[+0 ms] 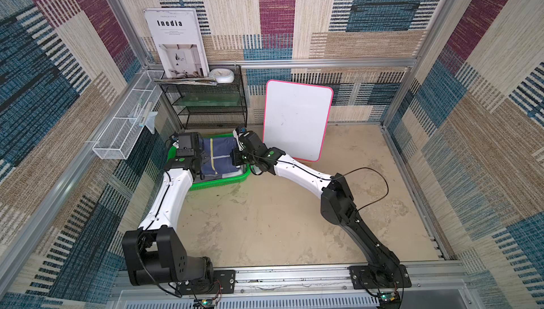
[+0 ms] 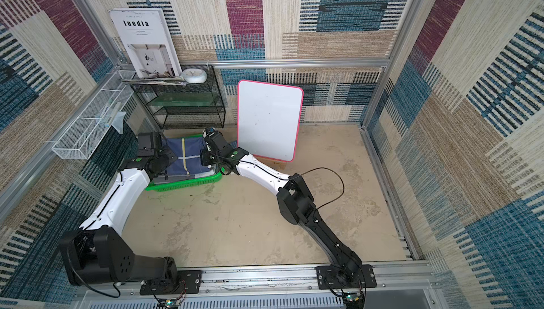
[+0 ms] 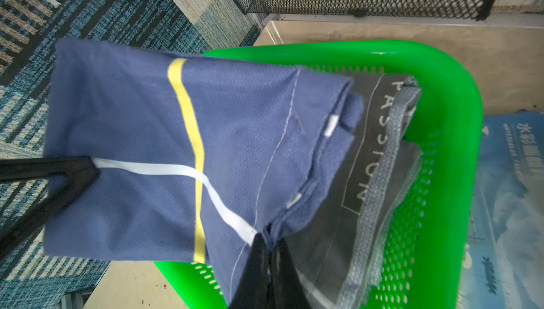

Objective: Put the folded pillowcase in the basket
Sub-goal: Place the pillowcase in the basket.

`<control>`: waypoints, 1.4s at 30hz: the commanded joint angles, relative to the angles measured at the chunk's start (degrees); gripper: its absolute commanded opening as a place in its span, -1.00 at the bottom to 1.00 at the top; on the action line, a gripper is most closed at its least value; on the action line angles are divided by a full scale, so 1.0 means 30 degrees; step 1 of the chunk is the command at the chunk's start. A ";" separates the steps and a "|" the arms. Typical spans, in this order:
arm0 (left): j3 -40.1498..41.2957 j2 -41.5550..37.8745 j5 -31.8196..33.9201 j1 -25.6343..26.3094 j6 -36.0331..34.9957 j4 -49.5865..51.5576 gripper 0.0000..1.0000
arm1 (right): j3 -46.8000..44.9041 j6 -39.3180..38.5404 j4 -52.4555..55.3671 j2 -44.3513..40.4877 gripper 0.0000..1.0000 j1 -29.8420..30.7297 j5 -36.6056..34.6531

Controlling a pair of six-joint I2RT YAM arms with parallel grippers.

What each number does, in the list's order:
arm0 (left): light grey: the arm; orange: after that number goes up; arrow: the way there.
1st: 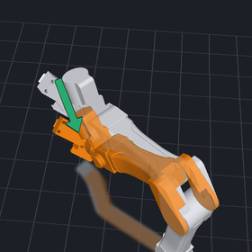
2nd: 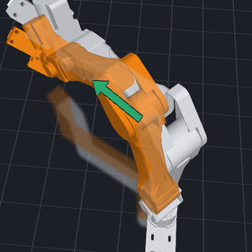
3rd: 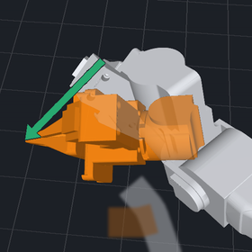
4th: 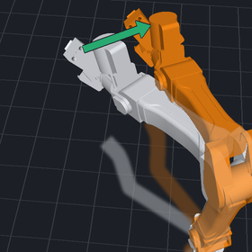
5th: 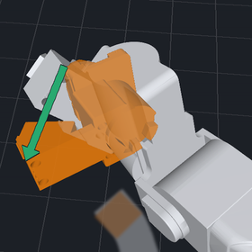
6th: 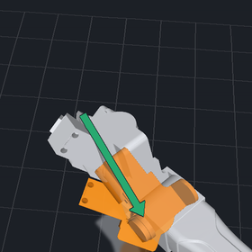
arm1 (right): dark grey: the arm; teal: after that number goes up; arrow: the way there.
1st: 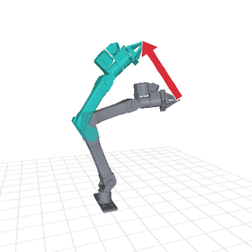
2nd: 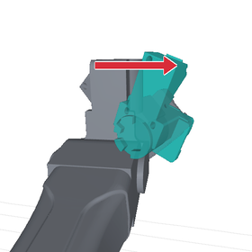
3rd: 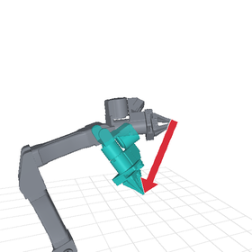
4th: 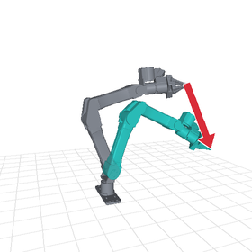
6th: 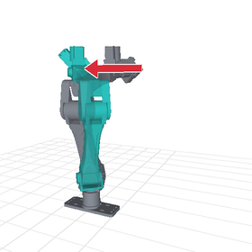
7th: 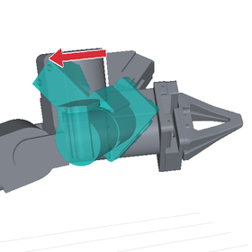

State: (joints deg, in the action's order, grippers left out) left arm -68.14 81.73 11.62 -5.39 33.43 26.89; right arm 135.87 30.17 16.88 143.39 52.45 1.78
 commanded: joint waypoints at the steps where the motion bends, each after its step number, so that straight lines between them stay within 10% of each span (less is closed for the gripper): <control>1: 0.0121 0.0738 -0.0822 -0.0497 -0.0111 -0.1250 -1.00 | 0.0675 0.0361 -0.0348 0.0571 -1.00 -0.0114 0.1025; 11: -0.1062 0.3456 -0.0844 -0.1119 -0.0137 -0.0240 -1.00 | 0.0478 0.0723 -0.1168 0.1683 -0.97 -0.0284 0.1223; 17: -0.1980 0.3958 -0.1005 -0.1192 0.0176 0.0703 -0.51 | 0.0003 0.0998 -0.1800 0.1334 -0.49 -0.0314 0.1462; 20: -0.2103 0.3654 -0.1587 -0.1148 0.0349 0.0958 -0.27 | 0.0006 0.0994 -0.1758 0.1122 0.17 -0.0259 0.1743; 29: -0.0636 -0.0698 -0.1349 -0.0472 0.1098 0.0701 0.28 | -0.2911 -0.0185 -0.2326 -0.2728 0.53 -0.0270 0.1450; 42: 0.3577 -0.8378 -0.0423 0.2383 0.2281 0.0368 0.73 | -1.5478 -0.0243 -0.5892 -1.3402 0.84 -0.0230 -0.1596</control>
State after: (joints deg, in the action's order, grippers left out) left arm -57.47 59.11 8.21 0.34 39.00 28.32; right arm 94.19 29.39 3.90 107.94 51.68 1.45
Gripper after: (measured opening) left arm 0.854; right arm 0.904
